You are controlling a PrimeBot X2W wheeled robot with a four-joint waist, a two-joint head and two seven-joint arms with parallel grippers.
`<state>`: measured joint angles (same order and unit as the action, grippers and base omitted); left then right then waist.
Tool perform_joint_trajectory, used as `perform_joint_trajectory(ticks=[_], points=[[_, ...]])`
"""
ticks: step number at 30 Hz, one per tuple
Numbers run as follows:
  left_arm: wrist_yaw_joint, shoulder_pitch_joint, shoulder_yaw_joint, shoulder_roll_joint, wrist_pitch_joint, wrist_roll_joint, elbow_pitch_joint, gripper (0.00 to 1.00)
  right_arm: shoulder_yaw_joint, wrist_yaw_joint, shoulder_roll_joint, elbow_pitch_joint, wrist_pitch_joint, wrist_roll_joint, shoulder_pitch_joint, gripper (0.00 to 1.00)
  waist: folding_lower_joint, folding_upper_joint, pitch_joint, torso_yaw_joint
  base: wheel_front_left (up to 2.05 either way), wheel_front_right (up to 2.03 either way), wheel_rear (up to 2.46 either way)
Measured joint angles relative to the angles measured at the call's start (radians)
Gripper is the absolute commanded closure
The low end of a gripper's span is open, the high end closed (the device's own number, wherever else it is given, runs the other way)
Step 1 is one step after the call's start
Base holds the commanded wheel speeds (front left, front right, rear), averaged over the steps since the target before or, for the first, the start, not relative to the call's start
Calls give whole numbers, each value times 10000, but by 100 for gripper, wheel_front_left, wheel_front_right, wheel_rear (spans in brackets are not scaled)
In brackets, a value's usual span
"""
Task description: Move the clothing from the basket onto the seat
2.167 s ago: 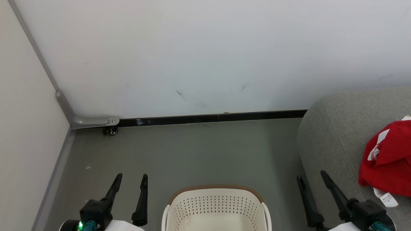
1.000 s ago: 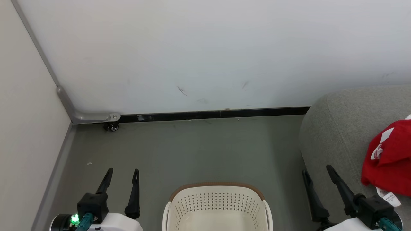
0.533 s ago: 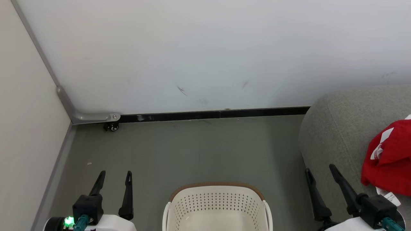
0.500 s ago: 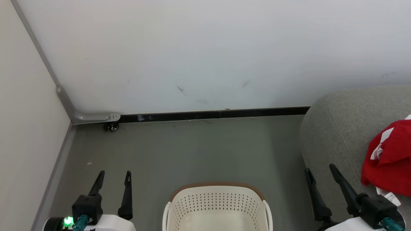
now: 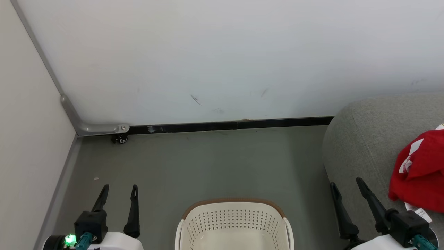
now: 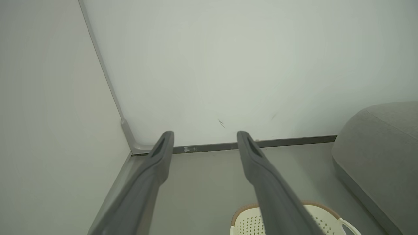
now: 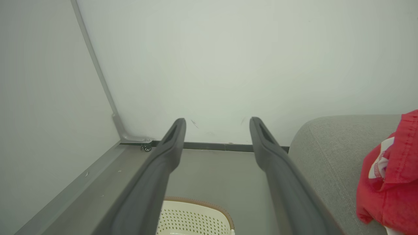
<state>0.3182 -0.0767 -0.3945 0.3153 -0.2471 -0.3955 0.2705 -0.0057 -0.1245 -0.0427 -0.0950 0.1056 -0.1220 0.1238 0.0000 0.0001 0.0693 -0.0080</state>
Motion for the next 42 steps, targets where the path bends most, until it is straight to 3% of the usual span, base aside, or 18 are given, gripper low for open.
perform_joint_trajectory(ticks=[35,36,42], points=[[-4,146,71,56,0,52,-35,0,-182,0,6,94,-2,0,198,0,0,0,-27,-59,0,0,0],[-4,147,65,50,2,50,-29,100,-180,0,8,77,-2,0,198,100,0,0,-31,-56,0,0,0],[-31,584,-117,-355,21,-17,410,100,-151,15,88,-504,0,-33,455,100,0,0,-36,-60,0,0,0]])
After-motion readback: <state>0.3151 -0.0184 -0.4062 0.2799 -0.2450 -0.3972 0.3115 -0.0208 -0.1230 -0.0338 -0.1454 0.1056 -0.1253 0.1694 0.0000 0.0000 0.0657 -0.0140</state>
